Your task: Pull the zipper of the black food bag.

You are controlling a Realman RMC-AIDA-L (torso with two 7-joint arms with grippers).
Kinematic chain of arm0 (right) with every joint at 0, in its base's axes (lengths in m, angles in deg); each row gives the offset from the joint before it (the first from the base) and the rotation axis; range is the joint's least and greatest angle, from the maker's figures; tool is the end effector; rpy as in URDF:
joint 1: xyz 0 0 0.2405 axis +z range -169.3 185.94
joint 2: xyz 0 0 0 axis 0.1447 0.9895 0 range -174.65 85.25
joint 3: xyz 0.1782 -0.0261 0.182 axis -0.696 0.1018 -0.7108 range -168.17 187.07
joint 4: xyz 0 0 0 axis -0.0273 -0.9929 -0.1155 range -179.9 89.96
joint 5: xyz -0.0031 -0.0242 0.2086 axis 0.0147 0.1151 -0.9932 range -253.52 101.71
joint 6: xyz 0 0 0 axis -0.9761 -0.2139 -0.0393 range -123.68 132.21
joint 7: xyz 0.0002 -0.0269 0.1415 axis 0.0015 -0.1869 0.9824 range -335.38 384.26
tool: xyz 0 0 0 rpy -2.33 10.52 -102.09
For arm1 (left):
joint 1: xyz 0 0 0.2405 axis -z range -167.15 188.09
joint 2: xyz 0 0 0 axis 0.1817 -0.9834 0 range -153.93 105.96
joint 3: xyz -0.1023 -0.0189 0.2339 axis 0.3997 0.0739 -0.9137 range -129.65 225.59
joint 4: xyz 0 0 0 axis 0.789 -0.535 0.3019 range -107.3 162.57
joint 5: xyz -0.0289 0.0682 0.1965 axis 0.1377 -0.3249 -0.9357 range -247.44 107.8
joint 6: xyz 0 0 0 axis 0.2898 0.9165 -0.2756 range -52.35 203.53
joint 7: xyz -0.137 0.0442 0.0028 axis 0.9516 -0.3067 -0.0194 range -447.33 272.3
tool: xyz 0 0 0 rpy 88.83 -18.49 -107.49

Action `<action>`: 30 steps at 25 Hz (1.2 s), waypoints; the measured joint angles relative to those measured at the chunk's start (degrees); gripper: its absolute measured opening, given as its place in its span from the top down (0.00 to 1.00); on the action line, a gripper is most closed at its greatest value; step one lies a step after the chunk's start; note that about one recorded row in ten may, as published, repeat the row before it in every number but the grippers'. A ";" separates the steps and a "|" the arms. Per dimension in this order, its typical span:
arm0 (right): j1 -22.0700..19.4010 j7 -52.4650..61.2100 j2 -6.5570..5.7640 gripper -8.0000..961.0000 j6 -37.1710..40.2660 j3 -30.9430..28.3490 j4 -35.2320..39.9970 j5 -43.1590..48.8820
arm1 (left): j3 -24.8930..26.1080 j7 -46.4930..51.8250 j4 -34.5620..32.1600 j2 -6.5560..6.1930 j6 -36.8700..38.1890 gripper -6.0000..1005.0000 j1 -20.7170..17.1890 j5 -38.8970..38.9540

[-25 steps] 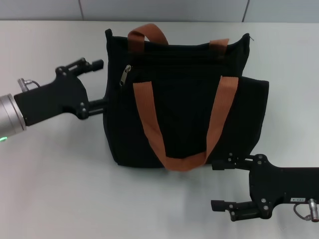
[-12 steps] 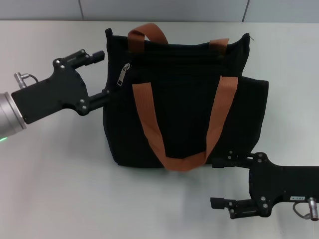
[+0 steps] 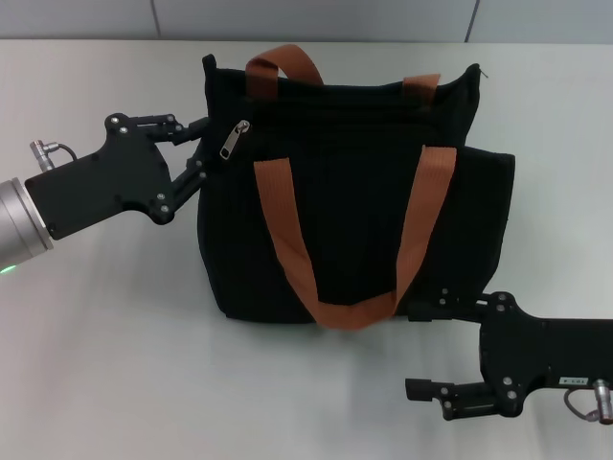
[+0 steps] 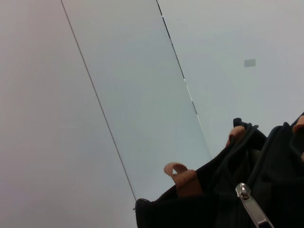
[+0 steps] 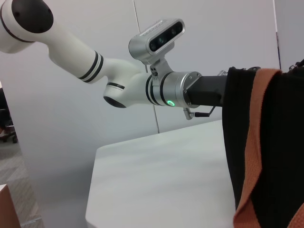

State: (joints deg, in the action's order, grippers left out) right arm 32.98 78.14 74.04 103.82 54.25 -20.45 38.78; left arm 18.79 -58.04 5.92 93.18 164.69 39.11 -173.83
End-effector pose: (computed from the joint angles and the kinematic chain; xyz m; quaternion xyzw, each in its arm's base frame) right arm 0.2810 0.2478 -0.0411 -0.9538 0.0996 0.2821 0.0288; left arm -0.2836 0.3194 0.0030 -0.9040 0.0440 -0.2830 0.3173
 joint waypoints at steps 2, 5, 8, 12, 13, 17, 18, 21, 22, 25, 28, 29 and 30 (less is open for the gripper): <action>-0.04 0.00 0.00 0.18 0.08 0.01 0.00 0.00 | 0.00 -0.01 0.00 0.00 0.11 0.57 -0.03 -0.01; 0.14 0.54 0.14 0.18 2.32 -0.39 0.08 0.00 | 0.00 -0.02 0.01 0.00 0.20 0.73 -0.04 -0.03; 0.81 2.72 0.17 0.18 7.96 -3.38 0.37 -0.01 | 0.01 -0.06 -0.02 0.00 0.28 0.88 -0.24 0.03; 2.50 8.28 0.15 0.18 15.03 -8.70 0.43 -0.77 | 0.42 -0.92 -0.32 0.08 1.67 0.97 -1.09 0.23; 3.23 10.65 0.09 0.18 16.78 -10.17 0.44 -1.36 | 0.52 -1.49 -0.34 0.19 2.12 0.97 -1.30 0.31; 6.79 25.07 -0.69 0.18 20.21 -11.74 0.77 -7.14 | 0.71 -3.40 -0.71 0.89 3.06 0.97 -1.86 1.26; 7.60 28.30 -0.81 0.18 20.28 -11.71 0.98 -8.21 | 0.74 -3.92 -0.80 1.05 3.34 0.97 -2.05 1.75; 12.05 41.52 -0.92 0.19 17.56 -11.83 2.22 -9.72 | 0.74 -4.67 -0.77 1.20 4.07 0.97 -2.23 2.51; 12.05 41.52 -0.92 0.19 17.56 -11.83 2.22 -9.72 | 0.74 -4.74 -0.75 1.22 4.30 0.97 -2.25 2.64; 15.46 48.34 -0.93 0.19 14.05 -11.47 3.03 -9.74 | 0.73 -5.26 -0.73 1.28 5.48 0.97 -2.24 2.78; 18.81 54.31 -1.17 0.19 9.38 -10.32 3.39 -8.99 | 0.71 -6.26 -0.54 1.31 6.24 0.97 -1.99 2.83; 20.67 57.49 -1.44 0.19 6.67 -8.65 3.41 -8.62 | 0.70 -6.41 -0.47 1.32 6.31 0.97 -1.84 2.84; 20.67 57.49 -1.44 0.19 6.67 -8.65 3.41 -8.62 | 0.70 -6.41 -0.47 1.32 6.31 0.97 -1.84 2.84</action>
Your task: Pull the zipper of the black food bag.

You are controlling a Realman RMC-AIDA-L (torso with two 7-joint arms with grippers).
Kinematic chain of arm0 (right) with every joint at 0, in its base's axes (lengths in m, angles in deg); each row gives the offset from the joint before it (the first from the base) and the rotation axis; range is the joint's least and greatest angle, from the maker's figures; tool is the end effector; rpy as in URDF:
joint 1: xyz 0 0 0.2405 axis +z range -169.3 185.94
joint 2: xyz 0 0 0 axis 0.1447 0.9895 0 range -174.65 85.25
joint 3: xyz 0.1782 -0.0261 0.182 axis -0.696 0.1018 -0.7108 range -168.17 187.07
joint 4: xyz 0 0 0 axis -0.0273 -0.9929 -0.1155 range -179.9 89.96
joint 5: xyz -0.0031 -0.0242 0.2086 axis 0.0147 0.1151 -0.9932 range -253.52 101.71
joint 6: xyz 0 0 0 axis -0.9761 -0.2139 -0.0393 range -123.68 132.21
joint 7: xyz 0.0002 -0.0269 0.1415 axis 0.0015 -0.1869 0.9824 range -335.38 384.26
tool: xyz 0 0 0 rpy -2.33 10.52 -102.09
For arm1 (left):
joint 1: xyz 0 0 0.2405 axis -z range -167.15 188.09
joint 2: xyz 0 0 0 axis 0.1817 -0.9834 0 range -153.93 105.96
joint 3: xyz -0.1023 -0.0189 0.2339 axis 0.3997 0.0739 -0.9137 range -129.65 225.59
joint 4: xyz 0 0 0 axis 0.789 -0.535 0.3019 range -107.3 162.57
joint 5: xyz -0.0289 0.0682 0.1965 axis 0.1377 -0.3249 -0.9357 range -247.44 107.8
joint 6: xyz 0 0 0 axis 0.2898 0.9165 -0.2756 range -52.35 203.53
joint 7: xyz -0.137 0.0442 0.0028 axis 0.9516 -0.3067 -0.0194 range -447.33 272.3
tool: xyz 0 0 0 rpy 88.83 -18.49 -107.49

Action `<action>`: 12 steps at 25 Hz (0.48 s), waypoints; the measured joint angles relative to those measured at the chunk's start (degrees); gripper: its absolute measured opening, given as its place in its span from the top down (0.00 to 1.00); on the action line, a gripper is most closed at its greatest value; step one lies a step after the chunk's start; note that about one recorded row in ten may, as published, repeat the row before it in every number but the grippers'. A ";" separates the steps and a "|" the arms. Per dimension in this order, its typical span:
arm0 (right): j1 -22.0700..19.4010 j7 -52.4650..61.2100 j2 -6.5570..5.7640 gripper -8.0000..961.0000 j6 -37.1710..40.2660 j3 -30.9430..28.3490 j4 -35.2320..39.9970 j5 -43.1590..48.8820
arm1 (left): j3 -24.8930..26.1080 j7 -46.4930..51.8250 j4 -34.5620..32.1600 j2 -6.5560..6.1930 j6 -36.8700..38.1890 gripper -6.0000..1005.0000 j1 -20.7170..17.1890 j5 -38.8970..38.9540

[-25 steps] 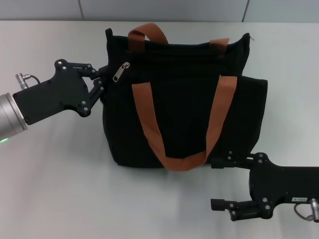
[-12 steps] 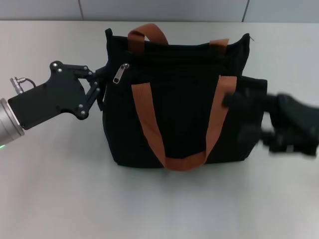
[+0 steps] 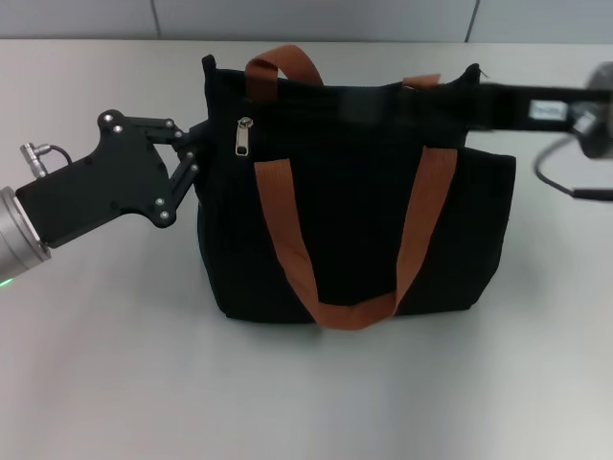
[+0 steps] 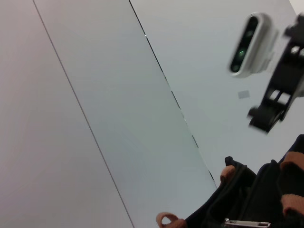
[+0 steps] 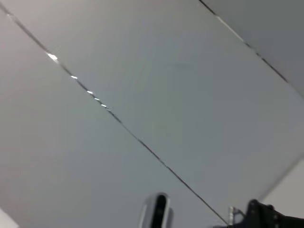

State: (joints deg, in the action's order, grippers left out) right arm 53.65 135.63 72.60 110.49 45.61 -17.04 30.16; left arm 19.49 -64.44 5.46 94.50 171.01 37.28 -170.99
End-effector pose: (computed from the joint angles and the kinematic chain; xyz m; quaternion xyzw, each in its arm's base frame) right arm 0.1560 0.3487 0.0092 0.8494 -0.3516 -0.3679 0.1401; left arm -0.2751 0.3034 0.0051 -0.8800 0.0971 -0.3215 0.3358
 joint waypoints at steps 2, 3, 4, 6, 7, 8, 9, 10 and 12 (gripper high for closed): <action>1.73 3.25 -0.18 0.19 -2.50 1.96 0.02 0.03 | 0.00 -0.03 0.05 0.00 0.14 0.97 0.10 0.01; 2.41 4.62 -0.23 0.19 -3.62 2.75 0.09 0.03 | 0.00 -0.03 0.08 0.00 0.24 0.97 0.14 0.02; 3.11 6.01 -0.26 0.19 -4.78 3.69 0.25 0.03 | 0.00 -0.04 0.09 0.00 0.35 0.97 0.16 0.10; 4.72 9.73 -0.29 0.19 -7.49 7.10 1.26 0.09 | 0.00 -0.05 0.14 0.00 0.59 0.97 0.18 0.43; 4.72 9.73 -0.29 0.19 -7.49 7.10 1.26 0.09 | 0.00 -0.04 0.16 0.03 0.67 0.97 0.18 0.62; 5.20 10.95 -0.29 0.19 -8.40 8.52 1.58 0.12 | 0.00 -0.04 0.17 0.05 0.71 0.97 0.18 0.68; 5.57 11.73 -0.30 0.19 -9.06 9.43 1.69 0.12 | 0.00 -0.04 0.18 0.07 0.77 0.97 0.20 0.71; 5.97 12.47 -0.30 0.20 -9.73 10.36 1.80 0.12 | 0.00 -0.04 0.19 0.08 0.82 0.97 0.22 0.74; 6.62 13.64 -0.31 0.20 -10.78 11.85 1.94 0.13 | 0.00 -0.04 0.21 0.08 0.95 0.97 0.24 0.92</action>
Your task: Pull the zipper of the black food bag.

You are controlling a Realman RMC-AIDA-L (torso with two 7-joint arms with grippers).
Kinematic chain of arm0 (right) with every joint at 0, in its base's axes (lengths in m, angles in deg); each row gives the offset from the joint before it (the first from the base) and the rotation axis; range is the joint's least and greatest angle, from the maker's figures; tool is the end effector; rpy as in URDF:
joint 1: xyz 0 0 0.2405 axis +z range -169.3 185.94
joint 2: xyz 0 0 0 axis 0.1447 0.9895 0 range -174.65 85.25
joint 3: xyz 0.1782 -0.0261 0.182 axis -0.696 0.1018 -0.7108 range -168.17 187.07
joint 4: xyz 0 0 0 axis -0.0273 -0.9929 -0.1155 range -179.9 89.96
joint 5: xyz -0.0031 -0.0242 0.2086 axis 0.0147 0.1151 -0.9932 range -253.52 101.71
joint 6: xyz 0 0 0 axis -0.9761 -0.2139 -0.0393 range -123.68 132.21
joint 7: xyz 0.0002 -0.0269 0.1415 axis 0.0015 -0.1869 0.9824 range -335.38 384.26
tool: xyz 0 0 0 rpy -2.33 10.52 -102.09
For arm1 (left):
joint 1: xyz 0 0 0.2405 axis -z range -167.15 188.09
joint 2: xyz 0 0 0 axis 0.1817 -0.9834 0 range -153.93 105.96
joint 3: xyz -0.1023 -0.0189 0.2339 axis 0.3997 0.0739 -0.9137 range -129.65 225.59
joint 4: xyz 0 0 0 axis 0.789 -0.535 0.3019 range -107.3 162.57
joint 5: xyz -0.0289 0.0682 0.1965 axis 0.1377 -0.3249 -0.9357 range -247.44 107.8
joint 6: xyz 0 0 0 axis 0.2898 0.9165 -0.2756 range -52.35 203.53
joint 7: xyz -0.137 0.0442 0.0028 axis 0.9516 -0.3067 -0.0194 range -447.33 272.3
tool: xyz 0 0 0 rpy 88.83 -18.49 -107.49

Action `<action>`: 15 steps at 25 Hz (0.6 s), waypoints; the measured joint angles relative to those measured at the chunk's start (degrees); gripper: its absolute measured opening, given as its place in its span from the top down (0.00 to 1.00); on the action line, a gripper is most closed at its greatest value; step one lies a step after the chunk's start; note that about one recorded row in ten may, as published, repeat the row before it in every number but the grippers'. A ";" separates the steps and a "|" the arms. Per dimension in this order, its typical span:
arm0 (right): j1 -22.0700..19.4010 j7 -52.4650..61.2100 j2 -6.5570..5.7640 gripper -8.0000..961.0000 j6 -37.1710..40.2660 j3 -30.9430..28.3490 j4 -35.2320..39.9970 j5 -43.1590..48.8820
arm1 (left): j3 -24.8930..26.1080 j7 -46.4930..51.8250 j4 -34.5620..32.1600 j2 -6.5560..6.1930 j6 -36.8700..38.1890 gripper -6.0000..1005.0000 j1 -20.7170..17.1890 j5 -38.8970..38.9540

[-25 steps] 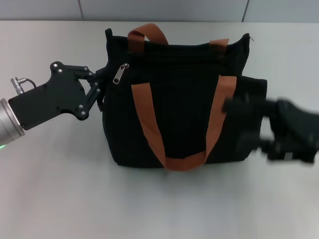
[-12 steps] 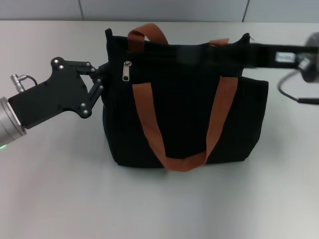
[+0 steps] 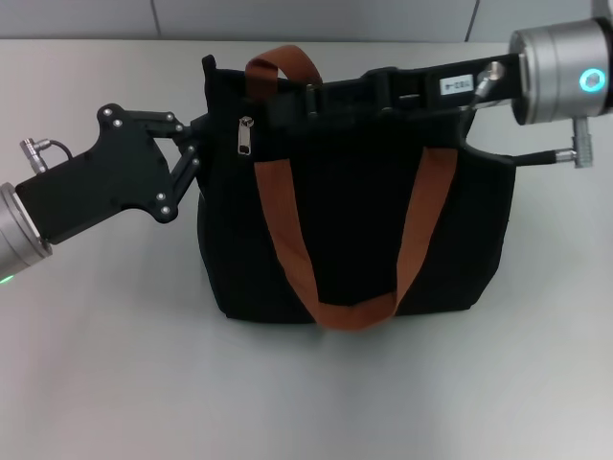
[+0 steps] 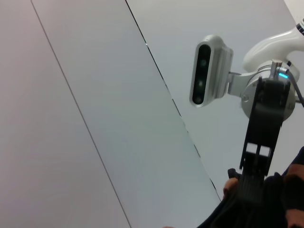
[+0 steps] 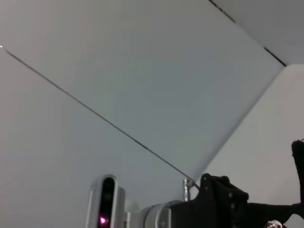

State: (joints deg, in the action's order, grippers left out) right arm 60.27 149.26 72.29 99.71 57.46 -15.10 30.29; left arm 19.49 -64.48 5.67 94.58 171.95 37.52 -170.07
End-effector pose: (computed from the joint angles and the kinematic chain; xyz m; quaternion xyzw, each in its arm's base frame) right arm 0.1188 0.3773 -0.0156 0.8632 -0.4123 -0.2579 0.1355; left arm -0.2713 0.3037 0.0063 -0.8748 0.1004 -0.3331 0.3372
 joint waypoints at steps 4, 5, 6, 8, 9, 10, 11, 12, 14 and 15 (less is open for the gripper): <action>0.95 3.03 -0.01 0.20 -2.79 3.65 1.07 0.00 | -0.08 0.00 0.09 0.00 0.40 0.97 0.02 0.37; 0.95 3.03 -0.01 0.20 -2.79 3.65 1.07 0.00 | -0.08 0.00 0.09 0.00 0.40 0.97 0.02 0.37; 1.13 3.37 -0.01 0.20 -3.27 4.04 1.21 0.00 | -0.09 0.00 0.09 0.00 0.55 0.97 0.02 0.37; 1.43 3.79 -0.01 0.20 -3.84 4.30 1.24 0.00 | -0.12 0.00 0.09 0.00 0.83 0.97 0.02 0.38; 1.73 4.17 -0.01 0.24 -4.38 4.47 1.24 0.00 | -0.16 0.00 0.09 0.00 1.06 0.97 0.02 0.39; 1.73 4.17 -0.01 0.29 -4.38 4.47 1.24 0.00 | -0.16 0.00 0.09 0.00 1.06 0.97 0.02 0.39; 1.89 4.45 -0.01 0.33 -4.78 4.68 1.24 0.00 | -0.17 0.00 0.08 0.00 1.16 0.97 0.03 0.40; 2.02 4.72 -0.01 0.38 -5.12 4.99 1.24 0.00 | -0.17 0.00 0.09 0.00 1.24 0.97 0.05 0.41; 2.26 5.59 0.07 0.44 -6.29 6.37 1.25 0.00 | -0.10 -0.04 0.12 0.03 1.72 0.97 0.10 0.41; 2.32 5.78 0.11 0.46 -6.57 6.72 1.24 0.00 | -0.10 -0.04 0.12 0.03 1.72 0.97 0.10 0.41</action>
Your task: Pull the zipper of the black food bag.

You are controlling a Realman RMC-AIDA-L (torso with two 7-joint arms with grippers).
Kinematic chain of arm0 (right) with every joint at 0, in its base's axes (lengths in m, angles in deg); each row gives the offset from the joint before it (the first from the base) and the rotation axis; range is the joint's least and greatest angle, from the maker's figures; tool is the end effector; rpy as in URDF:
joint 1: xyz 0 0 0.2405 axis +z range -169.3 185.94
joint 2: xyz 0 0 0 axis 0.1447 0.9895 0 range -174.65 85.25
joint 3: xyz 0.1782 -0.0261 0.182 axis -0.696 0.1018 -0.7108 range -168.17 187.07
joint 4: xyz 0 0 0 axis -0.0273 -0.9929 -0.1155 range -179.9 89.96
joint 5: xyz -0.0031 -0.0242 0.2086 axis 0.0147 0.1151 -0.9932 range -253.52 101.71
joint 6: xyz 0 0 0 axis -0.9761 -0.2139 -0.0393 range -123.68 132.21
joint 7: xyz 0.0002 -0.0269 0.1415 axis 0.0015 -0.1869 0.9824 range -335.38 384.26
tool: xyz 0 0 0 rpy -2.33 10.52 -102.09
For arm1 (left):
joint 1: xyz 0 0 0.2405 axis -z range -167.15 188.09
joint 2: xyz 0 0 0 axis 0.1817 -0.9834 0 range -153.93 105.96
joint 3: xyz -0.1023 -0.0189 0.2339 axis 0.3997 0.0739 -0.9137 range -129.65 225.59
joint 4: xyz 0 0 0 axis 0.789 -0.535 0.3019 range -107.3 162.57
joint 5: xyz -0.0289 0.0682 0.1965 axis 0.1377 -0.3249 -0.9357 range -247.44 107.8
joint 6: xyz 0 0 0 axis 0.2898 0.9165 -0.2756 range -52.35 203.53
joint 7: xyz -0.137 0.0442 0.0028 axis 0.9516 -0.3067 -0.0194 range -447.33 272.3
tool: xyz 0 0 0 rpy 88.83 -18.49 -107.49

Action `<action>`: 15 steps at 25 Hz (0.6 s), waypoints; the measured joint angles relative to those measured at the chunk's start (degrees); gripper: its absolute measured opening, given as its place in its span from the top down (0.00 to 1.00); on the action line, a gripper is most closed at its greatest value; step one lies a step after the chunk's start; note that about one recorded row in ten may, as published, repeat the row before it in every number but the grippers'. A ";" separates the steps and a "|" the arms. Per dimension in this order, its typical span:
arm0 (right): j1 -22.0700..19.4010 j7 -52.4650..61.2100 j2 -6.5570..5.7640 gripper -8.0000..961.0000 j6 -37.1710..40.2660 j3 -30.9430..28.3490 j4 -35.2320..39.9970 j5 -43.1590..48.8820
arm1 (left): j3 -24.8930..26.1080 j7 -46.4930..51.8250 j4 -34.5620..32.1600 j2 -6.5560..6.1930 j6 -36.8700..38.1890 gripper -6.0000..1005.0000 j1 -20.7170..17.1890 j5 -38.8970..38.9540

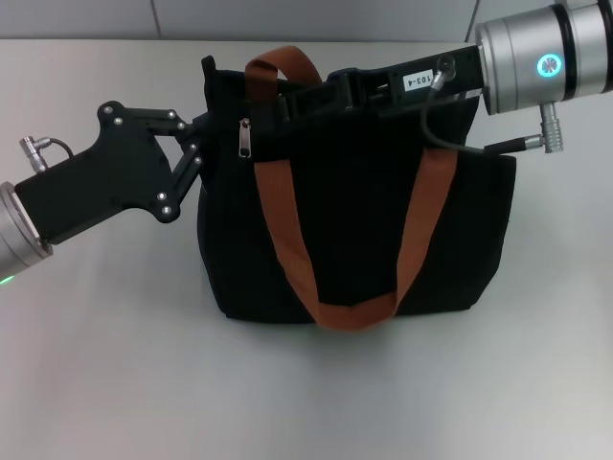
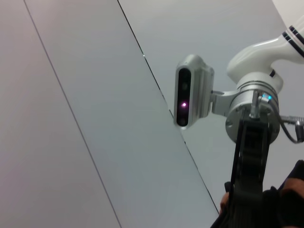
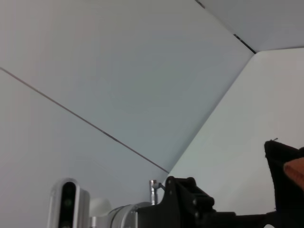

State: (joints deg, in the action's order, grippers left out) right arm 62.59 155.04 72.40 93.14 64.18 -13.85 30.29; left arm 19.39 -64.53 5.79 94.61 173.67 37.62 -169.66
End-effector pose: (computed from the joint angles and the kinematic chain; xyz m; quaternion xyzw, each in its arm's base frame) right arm 0.1053 0.3887 -0.0302 0.8692 -0.4345 -0.2093 0.1090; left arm -0.2673 0.3014 0.0074 -0.8706 0.1072 -0.3467 0.3322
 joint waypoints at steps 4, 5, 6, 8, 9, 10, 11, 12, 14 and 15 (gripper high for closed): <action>0.29 0.61 0.17 0.52 -0.86 0.73 0.00 0.00 | 0.10 -0.21 0.14 0.05 0.74 0.97 0.42 0.00; 0.29 0.61 0.17 0.54 -0.86 0.73 0.00 0.00 | 0.10 -0.21 0.14 0.05 0.74 0.97 0.42 0.00; 0.40 0.76 0.21 0.55 -1.05 0.99 0.00 -0.01 | 0.07 -0.22 0.14 0.05 0.79 0.97 0.51 0.00; 0.64 1.11 0.28 0.59 -1.44 1.58 0.00 -0.01 | -0.07 -0.22 0.14 0.06 0.81 0.97 0.67 0.00; 0.71 1.24 0.30 0.60 -1.59 1.79 0.00 -0.02 | -0.12 -0.22 0.14 0.06 0.94 0.97 0.78 0.00; 0.72 1.31 0.32 0.60 -1.66 1.90 0.00 -0.02 | -0.12 -0.22 0.14 0.06 0.94 0.97 0.78 0.00; 0.77 1.32 0.33 0.60 -1.74 1.90 -0.01 -0.02 | -0.11 -0.23 0.14 0.06 1.13 0.97 0.83 0.01; 0.82 1.32 0.33 0.60 -1.82 1.91 0.00 -0.03 | -0.06 -0.23 0.14 0.06 1.38 0.97 0.87 0.04; 0.91 1.33 0.33 0.60 -2.16 2.09 -0.01 -0.04 | 0.06 -0.24 0.14 0.06 2.14 0.97 0.94 0.08; 0.91 1.33 0.33 0.60 -2.16 2.09 -0.01 -0.04 | 0.06 -0.24 0.14 0.06 2.14 0.97 0.94 0.08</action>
State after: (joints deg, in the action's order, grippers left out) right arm 63.50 156.37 72.72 90.97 66.27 -13.86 30.25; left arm 19.44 -64.77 5.93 94.67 175.81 38.55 -169.58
